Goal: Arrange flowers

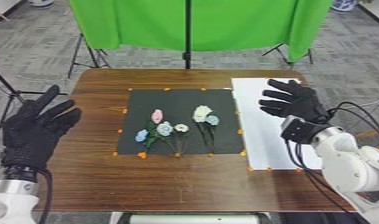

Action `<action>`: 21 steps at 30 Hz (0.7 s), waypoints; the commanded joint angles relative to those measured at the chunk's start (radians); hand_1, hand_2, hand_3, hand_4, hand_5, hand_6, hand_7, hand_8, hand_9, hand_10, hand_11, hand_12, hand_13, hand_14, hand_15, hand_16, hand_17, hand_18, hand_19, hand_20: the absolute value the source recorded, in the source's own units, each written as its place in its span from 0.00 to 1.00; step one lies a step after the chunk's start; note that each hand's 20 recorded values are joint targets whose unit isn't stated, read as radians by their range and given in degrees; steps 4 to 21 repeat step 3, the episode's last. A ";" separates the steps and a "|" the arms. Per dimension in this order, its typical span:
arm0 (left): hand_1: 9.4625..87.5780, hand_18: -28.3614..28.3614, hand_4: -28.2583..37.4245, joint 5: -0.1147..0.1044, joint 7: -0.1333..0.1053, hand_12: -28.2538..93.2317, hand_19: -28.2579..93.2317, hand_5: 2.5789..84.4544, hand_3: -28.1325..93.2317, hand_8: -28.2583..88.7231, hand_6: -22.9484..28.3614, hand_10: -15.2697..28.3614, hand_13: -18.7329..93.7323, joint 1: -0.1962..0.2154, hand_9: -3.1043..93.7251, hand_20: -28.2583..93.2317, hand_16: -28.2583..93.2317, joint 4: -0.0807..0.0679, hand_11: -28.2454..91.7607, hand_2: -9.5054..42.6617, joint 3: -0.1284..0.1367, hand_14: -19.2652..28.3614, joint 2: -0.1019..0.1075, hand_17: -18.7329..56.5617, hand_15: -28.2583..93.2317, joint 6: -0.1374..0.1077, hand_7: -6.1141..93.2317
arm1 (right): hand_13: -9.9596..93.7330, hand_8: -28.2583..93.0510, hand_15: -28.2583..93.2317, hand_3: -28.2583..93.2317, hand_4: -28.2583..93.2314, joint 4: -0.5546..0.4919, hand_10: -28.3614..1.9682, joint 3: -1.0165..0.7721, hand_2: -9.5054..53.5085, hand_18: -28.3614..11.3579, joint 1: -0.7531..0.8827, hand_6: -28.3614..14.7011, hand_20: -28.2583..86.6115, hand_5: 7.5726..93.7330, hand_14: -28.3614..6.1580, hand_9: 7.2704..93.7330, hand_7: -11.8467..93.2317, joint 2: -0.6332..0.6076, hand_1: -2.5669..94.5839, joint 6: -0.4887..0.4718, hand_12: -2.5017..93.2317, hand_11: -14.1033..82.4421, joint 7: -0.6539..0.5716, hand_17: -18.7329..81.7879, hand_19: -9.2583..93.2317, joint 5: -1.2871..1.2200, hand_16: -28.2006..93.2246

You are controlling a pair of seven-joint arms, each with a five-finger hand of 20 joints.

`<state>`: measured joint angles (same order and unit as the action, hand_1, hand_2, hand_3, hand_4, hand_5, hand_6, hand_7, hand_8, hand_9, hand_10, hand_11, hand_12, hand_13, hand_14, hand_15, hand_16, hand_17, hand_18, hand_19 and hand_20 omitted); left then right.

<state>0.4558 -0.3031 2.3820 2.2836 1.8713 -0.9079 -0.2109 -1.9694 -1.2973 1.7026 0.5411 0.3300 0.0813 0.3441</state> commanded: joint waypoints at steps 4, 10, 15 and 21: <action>0.12 0.98 0.00 -0.009 -0.013 0.34 0.70 0.38 0.87 0.16 0.57 0.80 0.39 0.014 0.37 0.42 0.16 -0.007 0.45 0.32 -0.014 0.99 0.010 0.16 0.67 -0.013 0.19 | 0.53 0.12 0.50 0.88 0.00 -0.001 0.53 0.024 0.19 0.17 -0.013 0.69 0.41 0.50 0.35 0.55 0.27 -0.002 0.23 -0.016 0.16 0.27 0.002 0.27 0.59 -0.007 0.35; 0.12 0.98 0.00 -0.009 -0.013 0.34 0.70 0.38 0.87 0.16 0.57 0.80 0.39 0.014 0.37 0.42 0.16 -0.007 0.45 0.32 -0.014 0.99 0.010 0.16 0.67 -0.013 0.19 | 0.53 0.12 0.50 0.88 0.00 -0.001 0.53 0.024 0.19 0.17 -0.013 0.69 0.41 0.50 0.35 0.55 0.27 -0.002 0.23 -0.016 0.16 0.27 0.002 0.27 0.59 -0.007 0.35; 0.12 0.98 0.00 -0.009 -0.013 0.34 0.70 0.38 0.87 0.16 0.57 0.80 0.39 0.014 0.37 0.42 0.16 -0.007 0.45 0.32 -0.014 0.99 0.010 0.16 0.67 -0.013 0.19 | 0.53 0.12 0.50 0.88 0.00 -0.001 0.53 0.024 0.19 0.17 -0.013 0.69 0.41 0.50 0.35 0.55 0.27 -0.002 0.23 -0.016 0.16 0.27 0.002 0.27 0.59 -0.007 0.35; 0.12 0.98 0.00 -0.009 -0.013 0.34 0.70 0.38 0.87 0.16 0.57 0.80 0.39 0.014 0.37 0.42 0.16 -0.007 0.45 0.32 -0.014 0.99 0.010 0.16 0.67 -0.013 0.19 | 0.53 0.12 0.50 0.88 0.00 -0.001 0.53 0.024 0.19 0.17 -0.013 0.69 0.41 0.50 0.35 0.55 0.27 -0.002 0.23 -0.016 0.16 0.27 0.002 0.27 0.59 -0.007 0.35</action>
